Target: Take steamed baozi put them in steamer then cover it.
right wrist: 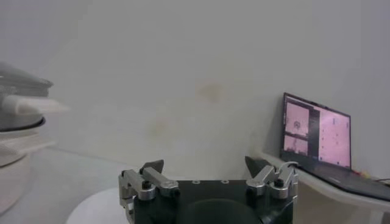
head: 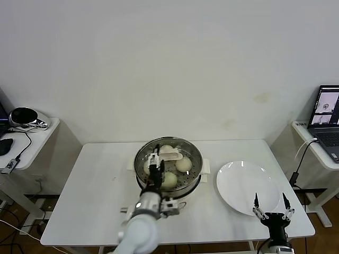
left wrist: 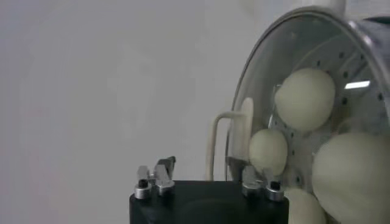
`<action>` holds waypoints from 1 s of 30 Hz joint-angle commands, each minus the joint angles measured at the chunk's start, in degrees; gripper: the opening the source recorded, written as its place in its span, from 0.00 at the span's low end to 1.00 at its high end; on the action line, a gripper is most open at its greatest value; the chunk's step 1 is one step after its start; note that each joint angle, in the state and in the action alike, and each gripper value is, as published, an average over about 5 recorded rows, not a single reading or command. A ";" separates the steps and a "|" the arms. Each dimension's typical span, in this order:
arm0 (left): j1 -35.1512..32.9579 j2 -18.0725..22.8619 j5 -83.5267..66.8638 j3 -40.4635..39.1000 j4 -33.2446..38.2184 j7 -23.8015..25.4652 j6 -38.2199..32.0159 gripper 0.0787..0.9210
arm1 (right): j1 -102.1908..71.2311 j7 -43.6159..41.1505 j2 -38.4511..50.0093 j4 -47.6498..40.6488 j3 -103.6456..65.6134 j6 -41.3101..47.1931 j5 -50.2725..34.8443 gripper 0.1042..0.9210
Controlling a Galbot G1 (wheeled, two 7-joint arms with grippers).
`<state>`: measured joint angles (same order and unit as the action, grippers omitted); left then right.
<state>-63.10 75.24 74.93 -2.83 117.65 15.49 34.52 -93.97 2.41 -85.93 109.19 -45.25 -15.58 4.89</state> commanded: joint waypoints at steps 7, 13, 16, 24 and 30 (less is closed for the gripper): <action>-40.61 -2.41 -81.18 31.97 20.03 -29.67 -29.99 0.88 | -2.02 -0.67 2.33 0.92 5.10 0.91 -1.21 0.88; -48.65 -2.12 -91.59 32.51 17.33 -29.32 -33.12 0.88 | -4.44 -3.14 5.30 2.45 7.40 2.65 -3.28 0.88; -50.62 -1.75 -92.78 31.71 13.95 -29.40 -36.23 0.88 | -5.80 -4.76 5.34 4.07 8.49 3.55 -3.91 0.88; -50.99 -0.58 -90.76 31.52 5.96 -29.44 -44.25 0.88 | -8.27 -5.46 4.88 3.80 8.65 3.25 -3.78 0.88; -51.23 -0.91 -90.19 31.31 4.43 -27.81 -44.81 0.88 | -9.40 -5.78 4.08 4.08 9.65 2.75 -3.28 0.88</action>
<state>-109.04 74.01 -5.55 26.07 126.83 -11.35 -2.35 -101.20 -2.18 -82.07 112.50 -37.34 -12.92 1.87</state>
